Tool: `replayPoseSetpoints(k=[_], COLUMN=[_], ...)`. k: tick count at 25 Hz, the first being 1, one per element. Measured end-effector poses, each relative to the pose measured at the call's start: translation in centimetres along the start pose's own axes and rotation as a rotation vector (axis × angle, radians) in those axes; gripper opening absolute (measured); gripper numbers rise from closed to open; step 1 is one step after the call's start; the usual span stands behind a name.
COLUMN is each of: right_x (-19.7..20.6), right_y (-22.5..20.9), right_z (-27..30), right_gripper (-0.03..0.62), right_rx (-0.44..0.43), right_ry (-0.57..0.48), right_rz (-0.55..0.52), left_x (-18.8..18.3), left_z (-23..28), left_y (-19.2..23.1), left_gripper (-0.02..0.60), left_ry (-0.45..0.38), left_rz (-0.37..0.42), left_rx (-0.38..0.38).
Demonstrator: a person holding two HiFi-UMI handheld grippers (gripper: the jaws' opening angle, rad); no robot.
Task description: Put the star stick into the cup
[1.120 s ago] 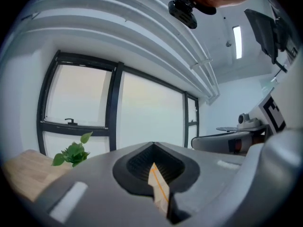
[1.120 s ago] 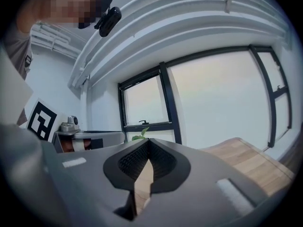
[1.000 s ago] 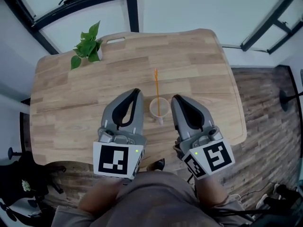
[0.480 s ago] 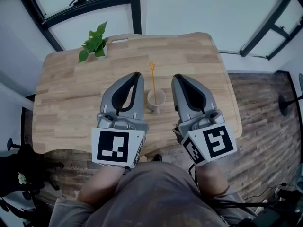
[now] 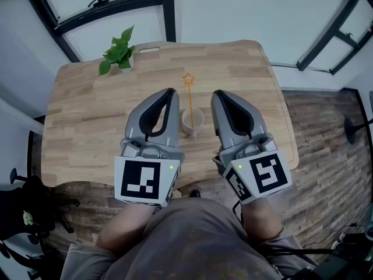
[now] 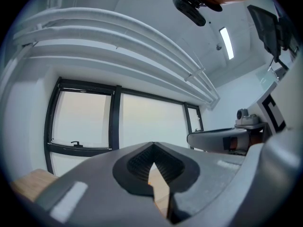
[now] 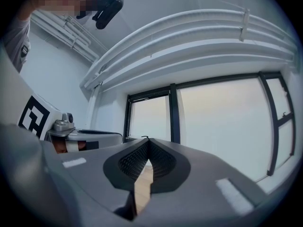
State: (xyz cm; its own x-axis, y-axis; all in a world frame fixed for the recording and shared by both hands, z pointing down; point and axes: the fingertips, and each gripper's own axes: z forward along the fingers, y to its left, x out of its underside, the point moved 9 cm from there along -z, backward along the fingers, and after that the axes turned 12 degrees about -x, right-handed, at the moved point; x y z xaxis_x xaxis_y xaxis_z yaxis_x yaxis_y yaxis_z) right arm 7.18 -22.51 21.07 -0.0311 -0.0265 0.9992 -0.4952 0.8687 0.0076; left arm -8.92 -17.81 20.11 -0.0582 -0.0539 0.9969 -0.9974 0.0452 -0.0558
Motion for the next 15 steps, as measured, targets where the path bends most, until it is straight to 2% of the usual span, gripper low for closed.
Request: replayPoseSetpoints(k=[15], right_x=[0.16], right_y=[-0.19], right_z=[0.07], right_gripper=[0.021], right_rx=[-0.001], right_ry=[0.002], right_rz=[0.001], left_x=[0.0], left_z=[0.31], left_y=[-0.34], left_gripper=[0.0], left_ry=[-0.021], left_rz=[0.011], left_rx=[0.02])
